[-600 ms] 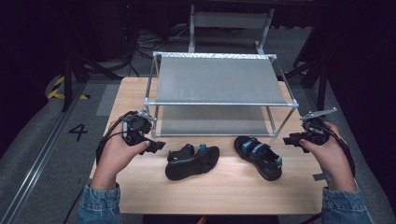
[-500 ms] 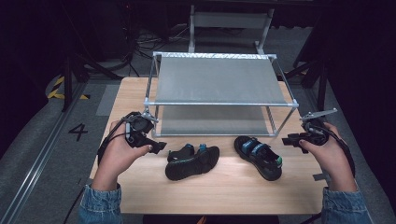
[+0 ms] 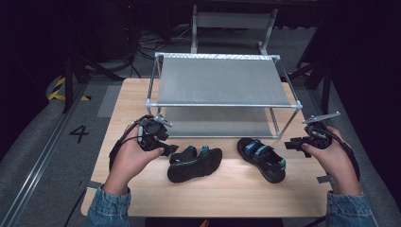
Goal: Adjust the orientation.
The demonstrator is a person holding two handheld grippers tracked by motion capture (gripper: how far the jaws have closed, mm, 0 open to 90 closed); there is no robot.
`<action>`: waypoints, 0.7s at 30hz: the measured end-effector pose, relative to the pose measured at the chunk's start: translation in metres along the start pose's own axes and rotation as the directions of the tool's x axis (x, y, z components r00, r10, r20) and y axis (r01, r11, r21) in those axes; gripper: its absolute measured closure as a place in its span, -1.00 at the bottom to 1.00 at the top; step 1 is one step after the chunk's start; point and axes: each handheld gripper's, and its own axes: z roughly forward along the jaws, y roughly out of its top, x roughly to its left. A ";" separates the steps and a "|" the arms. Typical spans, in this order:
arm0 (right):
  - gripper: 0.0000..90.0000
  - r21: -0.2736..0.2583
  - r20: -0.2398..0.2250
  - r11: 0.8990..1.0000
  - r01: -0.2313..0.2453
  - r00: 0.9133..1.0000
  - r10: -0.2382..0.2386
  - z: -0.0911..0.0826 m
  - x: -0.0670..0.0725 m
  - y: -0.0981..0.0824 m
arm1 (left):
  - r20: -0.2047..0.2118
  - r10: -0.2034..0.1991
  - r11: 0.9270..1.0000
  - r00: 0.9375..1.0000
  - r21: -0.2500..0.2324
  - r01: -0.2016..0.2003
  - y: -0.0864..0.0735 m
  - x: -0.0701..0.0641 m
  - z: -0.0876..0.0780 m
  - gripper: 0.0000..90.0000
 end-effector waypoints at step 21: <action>0.40 0.023 0.027 1.000 0.021 0.999 -0.021 0.005 -0.002 -0.002 | 0.191 0.021 1.000 0.981 -0.017 -0.018 0.011 -0.024 0.034 0.84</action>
